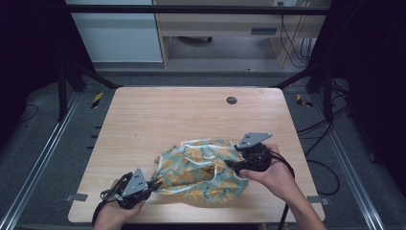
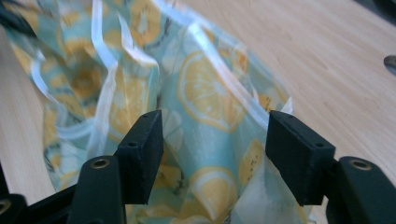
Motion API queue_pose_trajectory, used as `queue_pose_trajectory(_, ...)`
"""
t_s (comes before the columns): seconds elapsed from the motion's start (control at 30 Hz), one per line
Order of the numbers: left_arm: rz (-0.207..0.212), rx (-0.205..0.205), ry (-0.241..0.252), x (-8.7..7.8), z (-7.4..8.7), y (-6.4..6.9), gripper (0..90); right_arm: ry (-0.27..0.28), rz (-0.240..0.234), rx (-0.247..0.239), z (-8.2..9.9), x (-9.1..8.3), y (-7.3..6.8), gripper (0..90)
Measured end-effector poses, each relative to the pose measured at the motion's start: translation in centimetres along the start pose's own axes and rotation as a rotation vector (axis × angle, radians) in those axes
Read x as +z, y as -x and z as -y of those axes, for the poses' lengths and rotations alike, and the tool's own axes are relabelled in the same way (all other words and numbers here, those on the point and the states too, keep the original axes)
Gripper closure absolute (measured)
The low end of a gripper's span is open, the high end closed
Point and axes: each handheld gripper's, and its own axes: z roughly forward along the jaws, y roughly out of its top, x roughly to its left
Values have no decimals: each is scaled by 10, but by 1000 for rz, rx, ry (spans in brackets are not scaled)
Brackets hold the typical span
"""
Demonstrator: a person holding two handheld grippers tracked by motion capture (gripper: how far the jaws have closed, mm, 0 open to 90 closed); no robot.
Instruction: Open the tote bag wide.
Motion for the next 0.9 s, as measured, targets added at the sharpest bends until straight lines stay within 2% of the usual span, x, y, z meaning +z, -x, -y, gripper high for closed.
queue_pose_trajectory(0.03,4,5,2,0,0,1,877,-12,9,-12,1,2,0,389)
queue_pose_trajectory(0.07,8,9,1,0,-1,1,877,-25,13,-14,2,3,1,451)
queue_pose_trajectory(0.17,18,19,-3,0,-1,3,877,-31,26,-14,4,4,3,728)
queue_pose_trajectory(0.2,25,22,-8,1,-1,3,876,-24,25,0,4,2,5,839)
queue_pose_trajectory(0.33,39,22,-15,3,-3,4,837,-4,13,5,2,0,5,889)
queue_pose_trajectory(0.4,32,20,-12,2,-7,5,726,2,4,-1,1,-1,3,892)
queue_pose_trajectory(0.47,26,27,-2,1,-12,7,697,4,5,-1,0,-1,3,892)
queue_pose_trajectory(0.53,8,23,7,-1,-18,9,597,7,3,-1,0,-2,3,893)
queue_pose_trajectory(0.57,6,23,12,-2,-20,10,578,8,3,-1,0,-2,2,893)
queue_pose_trajectory(0.77,-4,-6,33,-6,-32,8,500,17,-1,9,-2,-2,2,893)
queue_pose_trajectory(0.9,-8,-2,28,-6,-42,7,484,23,4,14,-3,-2,3,892)
